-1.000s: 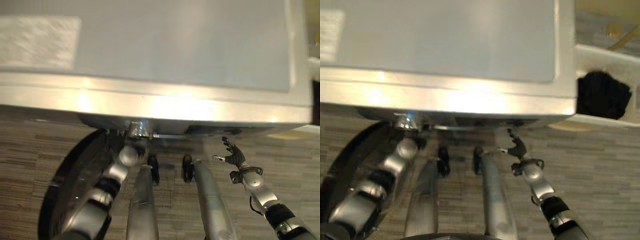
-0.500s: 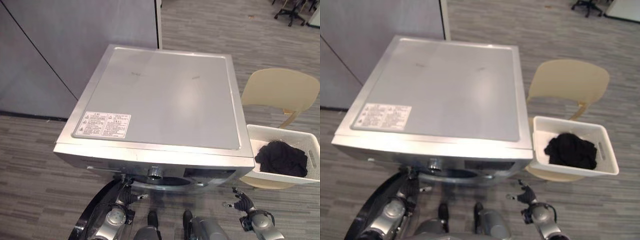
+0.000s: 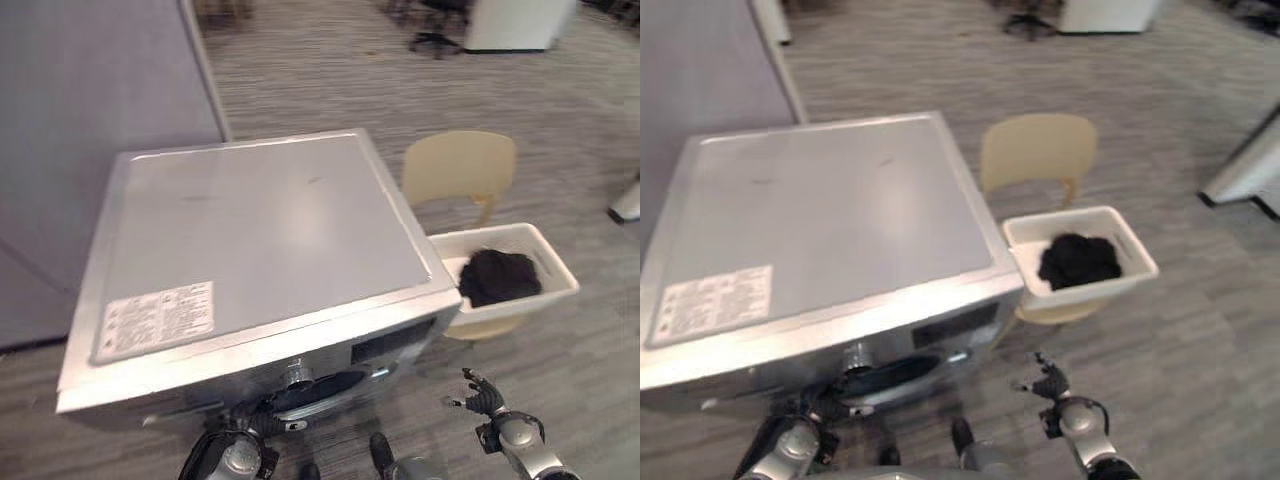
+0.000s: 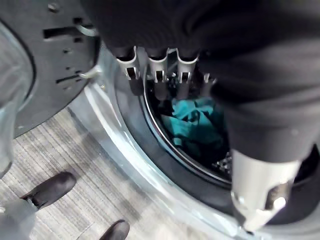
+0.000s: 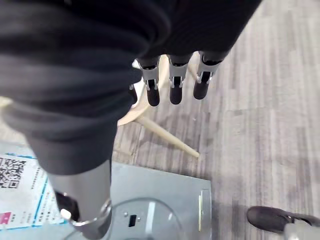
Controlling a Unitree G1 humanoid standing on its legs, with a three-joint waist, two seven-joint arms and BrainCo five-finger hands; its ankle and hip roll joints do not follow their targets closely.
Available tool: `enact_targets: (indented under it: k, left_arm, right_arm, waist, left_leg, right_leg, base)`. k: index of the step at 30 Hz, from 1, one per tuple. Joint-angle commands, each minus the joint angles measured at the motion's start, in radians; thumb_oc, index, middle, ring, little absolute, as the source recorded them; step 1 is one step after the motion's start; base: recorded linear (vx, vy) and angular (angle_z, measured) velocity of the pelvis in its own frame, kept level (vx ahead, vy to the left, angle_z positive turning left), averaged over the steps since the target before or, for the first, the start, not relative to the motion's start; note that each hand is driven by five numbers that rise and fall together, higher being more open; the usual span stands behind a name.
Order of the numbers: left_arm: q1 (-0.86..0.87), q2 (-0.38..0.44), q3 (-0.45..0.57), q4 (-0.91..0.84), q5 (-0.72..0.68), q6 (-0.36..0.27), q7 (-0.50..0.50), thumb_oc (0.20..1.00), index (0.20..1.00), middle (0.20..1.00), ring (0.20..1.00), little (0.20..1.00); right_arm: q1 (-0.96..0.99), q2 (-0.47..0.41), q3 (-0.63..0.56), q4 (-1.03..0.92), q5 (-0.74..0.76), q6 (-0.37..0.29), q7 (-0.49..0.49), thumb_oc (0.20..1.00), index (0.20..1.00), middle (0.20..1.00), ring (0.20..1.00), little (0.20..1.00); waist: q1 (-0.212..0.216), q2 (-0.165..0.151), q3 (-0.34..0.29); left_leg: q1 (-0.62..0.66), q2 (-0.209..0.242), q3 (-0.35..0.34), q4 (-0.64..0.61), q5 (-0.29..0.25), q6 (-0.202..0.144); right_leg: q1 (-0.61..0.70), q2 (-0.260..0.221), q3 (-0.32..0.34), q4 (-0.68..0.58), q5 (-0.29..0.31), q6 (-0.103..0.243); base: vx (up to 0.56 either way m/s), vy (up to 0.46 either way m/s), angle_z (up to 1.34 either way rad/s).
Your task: Grab the laundry basket,head to the washer,open it,put in the laundry and shut it.
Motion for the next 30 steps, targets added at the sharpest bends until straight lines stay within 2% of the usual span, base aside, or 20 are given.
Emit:
enact_targets:
  k: [1,2,3,5,6,8,9,10,13,14,15,16,17,18,21,22,24,26,27,30]
  left_arm:
    - [-0.099,0.006,0.023,-0.021,0.059,-0.056,0.008,1.000,1.000,1.000,1.000,1.000]
    - [-0.109,0.011,0.024,-0.030,0.053,-0.056,0.015,1.000,1.000,1.000,1.000,1.000]
    - [-0.110,0.011,0.024,-0.030,0.053,-0.056,0.015,1.000,1.000,1.000,1.000,1.000]
    - [-0.111,0.011,0.033,-0.013,0.051,-0.052,0.017,1.000,1.000,1.000,1.000,1.000]
    - [-0.109,0.012,0.038,-0.005,0.053,-0.052,0.018,1.000,1.000,1.000,1.000,1.000]
    - [-0.106,0.012,0.039,0.000,0.053,-0.052,0.015,1.000,1.000,1.000,1.000,1.000]
    - [-0.104,0.010,0.034,0.001,0.051,-0.053,0.015,1.000,1.000,1.000,1.000,1.000]
    - [-0.107,0.002,0.030,0.017,0.063,-0.051,0.014,1.000,1.000,1.000,1.000,1.000]
    - [-0.112,-0.013,0.020,0.027,0.061,-0.054,0.013,1.000,1.000,1.000,1.000,1.000]
    - [-0.113,-0.020,0.018,0.016,0.053,-0.053,0.011,1.000,1.000,1.000,1.000,1.000]
    - [-0.120,-0.029,0.011,0.014,0.048,-0.051,0.013,1.000,1.000,1.000,1.000,1.000]
    - [-0.136,-0.045,-0.010,0.022,0.058,-0.052,0.016,1.000,1.000,1.000,1.000,1.000]
    - [-0.137,-0.046,-0.011,0.023,0.058,-0.052,0.016,1.000,1.000,1.000,1.000,1.000]
    - [-0.141,-0.046,-0.020,0.017,0.059,-0.054,0.019,1.000,1.000,1.000,1.000,1.000]
    - [-0.137,-0.046,-0.039,-0.007,0.058,-0.061,0.019,1.000,1.000,1.000,1.000,1.000]
    - [-0.134,-0.050,-0.043,-0.007,0.056,-0.060,0.017,1.000,1.000,1.000,1.000,1.000]
    - [-0.134,-0.053,-0.045,-0.003,0.059,-0.059,0.017,1.000,1.000,1.000,1.000,1.000]
    - [-0.131,-0.057,-0.051,0.001,0.069,-0.058,0.013,1.000,1.000,1.000,1.000,1.000]
    - [-0.131,-0.057,-0.054,-0.004,0.069,-0.058,0.014,1.000,1.000,1.000,1.000,1.000]
    - [-0.114,-0.057,-0.039,-0.013,0.056,-0.059,0.013,1.000,1.000,1.000,1.000,1.000]
  right_arm:
    - [-0.040,-0.016,0.014,-0.005,-0.005,-0.020,0.002,1.000,1.000,1.000,1.000,1.000]
    - [-0.048,-0.008,0.021,-0.021,-0.012,-0.021,-0.002,1.000,1.000,1.000,1.000,1.000]
    - [-0.049,-0.007,0.021,-0.021,-0.012,-0.021,-0.002,1.000,1.000,1.000,1.000,1.000]
    - [-0.053,-0.001,0.037,-0.024,-0.029,-0.022,-0.005,1.000,1.000,1.000,1.000,1.000]
    - [-0.054,-0.001,0.038,-0.019,-0.031,-0.021,-0.005,1.000,1.000,1.000,1.000,1.000]
    - [-0.051,-0.002,0.039,-0.022,-0.035,-0.023,-0.004,1.000,1.000,1.000,1.000,1.000]
    - [-0.051,-0.004,0.046,-0.029,-0.035,-0.019,-0.001,1.000,1.000,1.000,1.000,1.000]
    - [-0.040,-0.004,0.046,-0.038,-0.033,-0.020,-0.001,1.000,1.000,1.000,1.000,1.000]
    - [-0.028,-0.017,0.051,-0.043,-0.034,-0.021,-0.008,1.000,1.000,1.000,1.000,1.000]
    - [-0.017,-0.027,0.051,-0.072,-0.030,-0.022,-0.009,1.000,1.000,1.000,1.000,1.000]
    - [-0.015,-0.036,0.049,-0.077,-0.023,-0.021,-0.009,1.000,1.000,1.000,1.000,1.000]
    - [-0.013,-0.046,0.046,-0.065,-0.016,-0.022,-0.014,1.000,1.000,1.000,1.000,1.000]
    - [-0.014,-0.047,0.046,-0.064,-0.016,-0.022,-0.014,1.000,1.000,1.000,1.000,1.000]
    - [-0.007,-0.049,0.046,-0.069,-0.013,-0.019,-0.015,1.000,1.000,1.000,1.000,1.000]
    - [0.011,-0.051,0.046,-0.071,-0.009,-0.027,-0.010,1.000,1.000,1.000,1.000,1.000]
    - [0.010,-0.052,0.047,-0.068,-0.009,-0.028,-0.012,1.000,1.000,1.000,1.000,1.000]
    - [0.006,-0.052,0.049,-0.061,-0.008,-0.029,-0.014,1.000,1.000,1.000,1.000,1.000]
    - [0.000,-0.050,0.050,-0.056,-0.004,-0.031,-0.017,1.000,1.000,1.000,1.000,1.000]
    - [-0.007,-0.047,0.054,-0.050,-0.001,-0.033,-0.021,1.000,1.000,1.000,1.000,1.000]
    - [-0.014,-0.041,0.059,-0.049,-0.008,-0.033,-0.017,1.000,1.000,1.000,1.000,1.000]
  waist:
    - [0.015,-0.012,0.043]
    - [0.050,0.000,0.055]
    - [0.048,-0.001,0.054]
    - [0.083,0.019,0.049]
    - [0.090,0.022,0.048]
    - [0.095,0.021,0.045]
    - [0.091,0.016,0.044]
    - [0.077,0.010,0.034]
    - [0.072,0.014,0.031]
    - [0.065,0.017,0.035]
    - [0.063,0.022,0.044]
    - [0.064,0.027,0.054]
    - [0.063,0.028,0.054]
    - [0.065,0.018,0.060]
    - [0.079,0.007,0.070]
    - [0.087,0.012,0.076]
    - [0.095,0.016,0.080]
    - [0.111,0.029,0.085]
    - [0.131,0.036,0.094]
    - [0.146,0.040,0.080]
  left_leg:
    - [-0.036,0.001,-0.002,0.053,-0.080,0.012]
    - [-0.027,0.030,0.051,0.038,-0.072,0.005]
    - [-0.029,0.029,0.049,0.037,-0.070,0.005]
    - [0.012,0.072,0.141,0.023,-0.077,-0.012]
    - [0.022,0.084,0.170,0.027,-0.079,-0.013]
    - [0.029,0.090,0.197,0.033,-0.085,-0.015]
    - [0.039,0.094,0.214,0.044,-0.093,-0.017]
    - [0.054,0.104,0.229,0.062,-0.108,-0.026]
    - [0.041,0.130,0.230,0.132,-0.131,-0.041]
    - [0.028,0.150,0.222,0.186,-0.146,-0.046]
    - [0.004,0.171,0.201,0.257,-0.136,-0.055]
    - [-0.041,0.187,0.144,0.341,-0.104,-0.069]
    - [-0.043,0.189,0.142,0.345,-0.104,-0.070]
    - [-0.078,0.163,0.102,0.356,-0.071,-0.061]
    - [-0.153,0.064,-0.027,0.323,-0.118,-0.042]
    - [-0.195,0.032,-0.054,0.287,-0.100,-0.039]
    - [-0.219,0.012,-0.064,0.257,-0.071,-0.040]
    - [-0.257,-0.009,-0.078,0.195,-0.011,-0.044]
    - [-0.287,-0.019,-0.075,0.151,0.046,-0.054]
    - [-0.265,-0.013,-0.060,0.100,0.050,-0.041]
  right_leg:
    - [-0.013,-0.028,-0.119,-0.042,0.000,0.083]
    - [-0.029,-0.093,-0.381,0.007,-0.051,0.056]
    - [-0.031,-0.095,-0.382,0.007,-0.050,0.056]
    - [0.009,-0.190,-0.685,0.091,-0.124,0.032]
    - [0.015,-0.217,-0.734,0.130,-0.129,0.032]
    - [0.027,-0.237,-0.755,0.146,-0.129,0.040]
    - [0.039,-0.240,-0.742,0.129,-0.123,0.038]
    - [0.044,-0.214,-0.685,0.097,-0.122,0.042]
    - [0.074,-0.174,-0.649,0.037,-0.125,0.028]
    - [0.089,-0.153,-0.628,0.016,-0.134,0.018]
    - [0.094,-0.133,-0.609,0.010,-0.142,0.004]
    - [0.107,-0.111,-0.586,-0.002,-0.156,-0.019]
    - [0.107,-0.110,-0.588,-0.002,-0.156,-0.020]
    - [0.100,-0.108,-0.580,-0.007,-0.146,-0.037]
    - [0.113,-0.095,-0.532,-0.013,-0.165,-0.038]
    - [0.123,-0.079,-0.510,-0.012,-0.174,-0.038]
    - [0.128,-0.067,-0.496,-0.010,-0.183,-0.038]
    - [0.154,-0.038,-0.471,-0.016,-0.197,-0.039]
    - [0.182,-0.016,-0.443,-0.017,-0.210,-0.040]
    - [0.222,-0.003,-0.409,-0.016,-0.240,-0.036]
  base:
    - [-0.13,-0.035,-1.45]
    - [-0.13,-0.033,-1.17]
    - [-0.10,-0.063,-1.37]
    - [0.02,-0.105,-1.66]
    - [0.04,-0.098,-1.52]
    - [0.03,-0.109,-1.45]
    - [0.14,-0.289,-1.10]
    - [0.14,-0.246,-0.73]
    - [0.15,-0.294,-0.43]
    - [0.16,-0.320,-0.25]
    - [0.16,-0.295,-0.41]
    - [0.10,-0.192,-0.60]
    - [0.03,-0.156,-0.81]
    - [0.03,-0.088,-0.69]
    - [0.16,-0.101,-0.27]
    - [0.17,-0.064,-0.34]
    - [0.16,-0.023,-0.34]
    - [0.24,0.006,-0.51]
    - [0.21,0.016,-0.63]
    - [0.36,0.104,-0.60]
